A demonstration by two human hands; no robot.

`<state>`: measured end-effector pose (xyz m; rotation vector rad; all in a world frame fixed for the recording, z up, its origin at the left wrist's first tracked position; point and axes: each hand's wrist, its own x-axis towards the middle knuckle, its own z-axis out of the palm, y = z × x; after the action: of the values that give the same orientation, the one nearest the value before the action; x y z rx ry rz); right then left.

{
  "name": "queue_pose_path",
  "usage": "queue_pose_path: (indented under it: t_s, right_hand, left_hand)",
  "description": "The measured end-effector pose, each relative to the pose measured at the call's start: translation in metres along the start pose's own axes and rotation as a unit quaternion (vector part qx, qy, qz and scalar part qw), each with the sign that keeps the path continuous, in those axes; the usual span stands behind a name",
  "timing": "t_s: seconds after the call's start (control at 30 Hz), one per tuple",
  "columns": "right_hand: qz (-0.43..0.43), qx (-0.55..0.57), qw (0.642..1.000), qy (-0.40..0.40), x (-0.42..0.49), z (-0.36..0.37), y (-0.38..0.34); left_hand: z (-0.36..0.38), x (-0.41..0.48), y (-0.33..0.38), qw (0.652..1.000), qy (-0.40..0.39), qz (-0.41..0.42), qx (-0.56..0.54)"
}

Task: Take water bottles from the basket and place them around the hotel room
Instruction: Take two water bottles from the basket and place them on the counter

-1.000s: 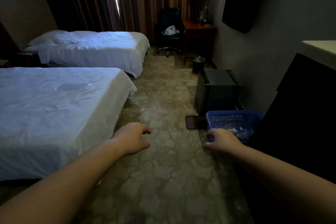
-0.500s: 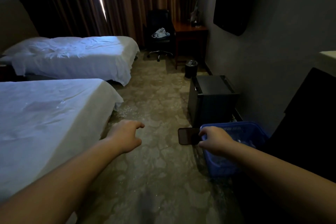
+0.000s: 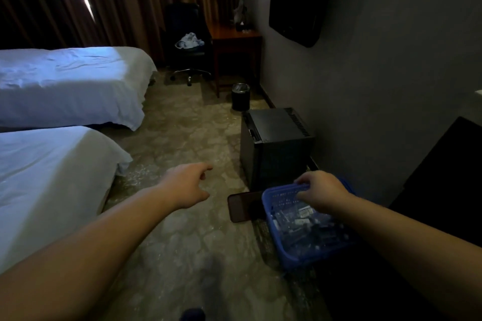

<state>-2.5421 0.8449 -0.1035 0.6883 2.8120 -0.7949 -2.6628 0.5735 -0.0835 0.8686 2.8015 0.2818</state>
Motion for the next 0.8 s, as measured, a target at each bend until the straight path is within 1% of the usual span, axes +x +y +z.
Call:
queue_pose_path:
  t_s: [0.1,0.2,0.33,0.53,0.67,0.8]
  right_hand:
    - [0.015,-0.010,0.999,0.035,0.035,-0.003,-0.005]
    - [0.039,0.024,0.997,0.066,0.073,-0.006,-0.015]
    - [0.093,0.059,0.991,0.075,0.119,-0.001,-0.037]
    - [0.148,0.062,0.984,0.082,0.170,0.006,-0.065]
    - [0.184,0.069,0.975,0.107,0.180,0.016,-0.065]
    - [0.245,0.079,0.959,0.119,0.173,0.022,-0.052]
  left_hand:
    - [-0.003,0.045,-0.016,0.999,-0.013,0.030,-0.003]
    - [-0.009,0.092,-0.036,0.997,-0.024,0.067,0.009]
    - [-0.026,0.158,-0.064,0.993,-0.041,0.104,0.042]
    - [-0.046,0.239,-0.090,0.981,-0.053,0.176,0.062]
    - [-0.040,0.279,-0.085,0.968,-0.078,0.229,0.065]
    - [-0.018,0.308,-0.057,0.952,-0.114,0.279,0.051]
